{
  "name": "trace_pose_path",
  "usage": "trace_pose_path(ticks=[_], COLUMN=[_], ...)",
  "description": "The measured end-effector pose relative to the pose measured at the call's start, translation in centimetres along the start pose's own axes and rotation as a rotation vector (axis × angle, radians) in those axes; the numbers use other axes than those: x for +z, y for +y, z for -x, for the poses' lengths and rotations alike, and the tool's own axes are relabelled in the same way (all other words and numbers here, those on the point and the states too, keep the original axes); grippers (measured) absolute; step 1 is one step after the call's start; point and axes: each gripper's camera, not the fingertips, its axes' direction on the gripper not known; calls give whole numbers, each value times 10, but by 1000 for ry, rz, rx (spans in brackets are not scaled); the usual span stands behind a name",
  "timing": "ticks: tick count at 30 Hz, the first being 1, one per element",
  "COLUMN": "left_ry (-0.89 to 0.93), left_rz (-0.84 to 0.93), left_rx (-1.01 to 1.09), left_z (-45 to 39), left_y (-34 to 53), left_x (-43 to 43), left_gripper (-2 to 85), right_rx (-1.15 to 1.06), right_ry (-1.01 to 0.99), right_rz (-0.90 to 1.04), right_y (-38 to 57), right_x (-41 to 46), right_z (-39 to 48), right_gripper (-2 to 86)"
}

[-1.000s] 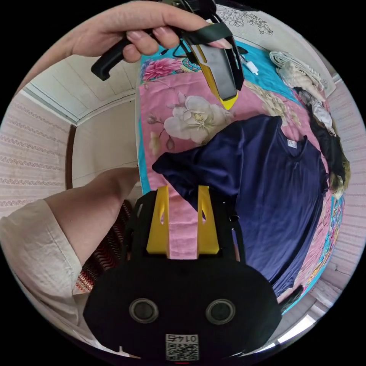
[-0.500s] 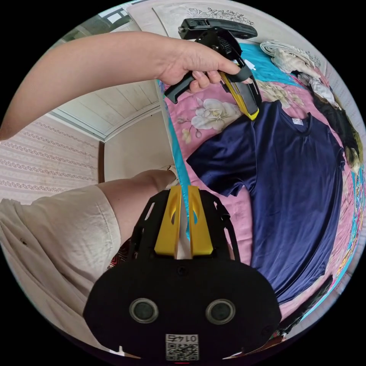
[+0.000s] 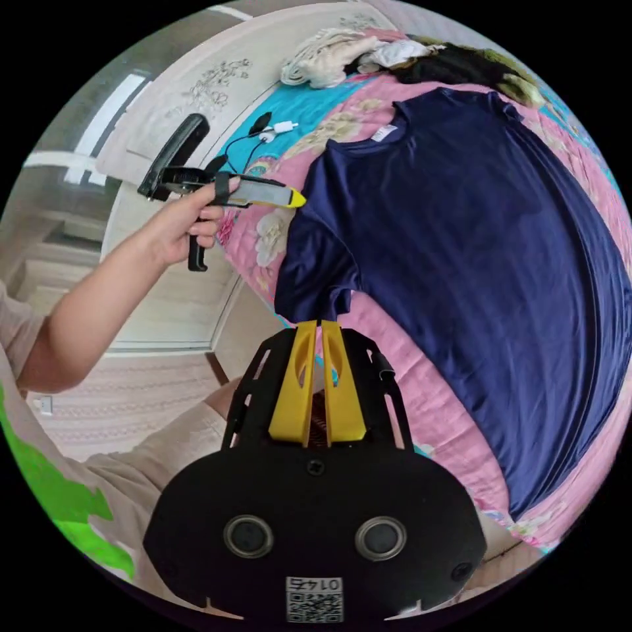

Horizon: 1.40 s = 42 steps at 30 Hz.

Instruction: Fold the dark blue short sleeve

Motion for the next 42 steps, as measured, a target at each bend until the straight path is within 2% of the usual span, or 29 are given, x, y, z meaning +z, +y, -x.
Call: trace_pose_path(ticks=[11,17,22,29,34,39,41,42], left_ry=[-13,-26,-20,-17,-42,-22,-10,-12], left_rz=[3,-15,-17,8,29,57,72,70], left_rx=[0,9,-2,6,7,-42,-49,-49], left_z=[10,12,12,8,2,5,3,2], left_y=[5,11,14,12,9,0,-5,-7], left_x=[-16,-28,-30,-28,-24,-19,-16,-16], left_gripper=[-4,2,3,1,17,61,71,72], right_rx=[25,31,22,19,103,269,216,70], right_ry=[-13,-13,-41,-2,-22,-190,-149,-43], right_rz=[136,68,70,96,72,39,12,28], right_y=[-36,-17,-38,-52,-37,-13,-10,-12], right_x=[26,-1,8,18,-5,-10,-20,-26], right_z=[-21,-29,-31,-28,-36,-68,-59,-35], right_gripper=[-2,8,58,19,9,45,58,64])
